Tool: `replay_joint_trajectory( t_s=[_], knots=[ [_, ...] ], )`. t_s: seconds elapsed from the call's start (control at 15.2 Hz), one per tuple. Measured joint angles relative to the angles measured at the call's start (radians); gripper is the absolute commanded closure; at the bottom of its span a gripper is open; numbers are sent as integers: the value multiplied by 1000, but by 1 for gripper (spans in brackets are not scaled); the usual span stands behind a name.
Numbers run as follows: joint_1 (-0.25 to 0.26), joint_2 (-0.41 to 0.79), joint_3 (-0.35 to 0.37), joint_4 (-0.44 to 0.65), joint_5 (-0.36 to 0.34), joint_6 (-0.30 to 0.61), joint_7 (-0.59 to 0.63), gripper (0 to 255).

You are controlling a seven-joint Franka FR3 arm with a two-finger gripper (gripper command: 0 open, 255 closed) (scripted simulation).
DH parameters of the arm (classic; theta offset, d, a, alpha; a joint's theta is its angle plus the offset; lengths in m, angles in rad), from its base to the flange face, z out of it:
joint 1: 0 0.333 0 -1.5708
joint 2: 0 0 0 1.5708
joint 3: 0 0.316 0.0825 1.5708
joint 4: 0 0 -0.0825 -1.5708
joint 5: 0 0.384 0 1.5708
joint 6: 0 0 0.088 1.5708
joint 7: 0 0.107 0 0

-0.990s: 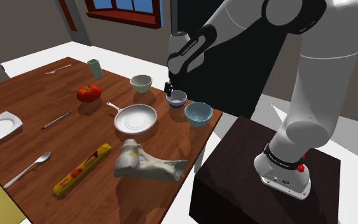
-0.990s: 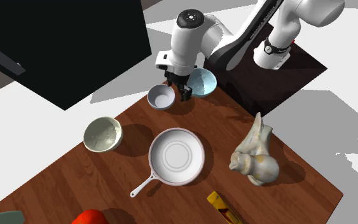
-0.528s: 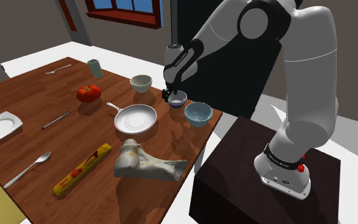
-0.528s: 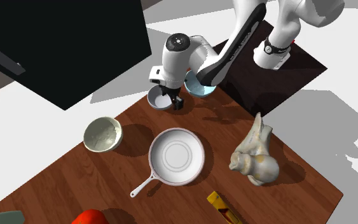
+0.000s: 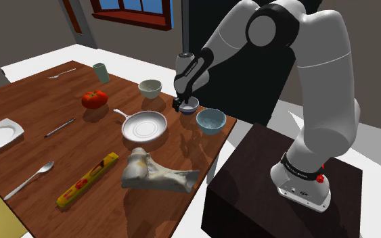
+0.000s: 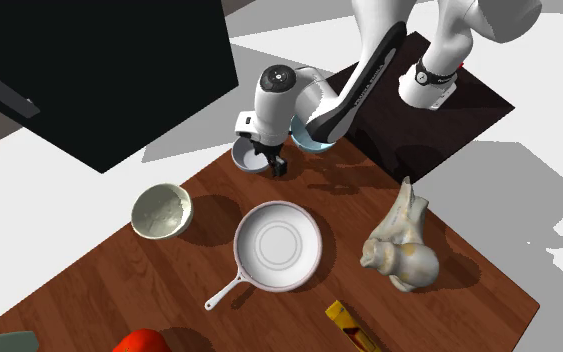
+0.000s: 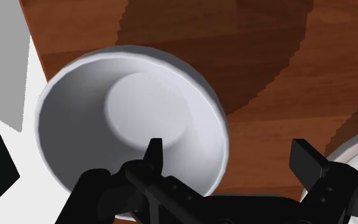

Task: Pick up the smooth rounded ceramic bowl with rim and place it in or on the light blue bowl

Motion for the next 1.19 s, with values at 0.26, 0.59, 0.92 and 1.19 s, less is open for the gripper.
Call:
replay_joint_trajectory(
  t_s=[0.26, 0.59, 0.92, 1.19],
  knots=[
    [0, 1, 0, 1, 0, 0, 0, 255],
    [0, 1, 0, 1, 0, 0, 0, 255],
    [0, 1, 0, 1, 0, 1, 0, 255],
    [0, -32, -1, -5, -1, -28, -1, 255]
  ],
)
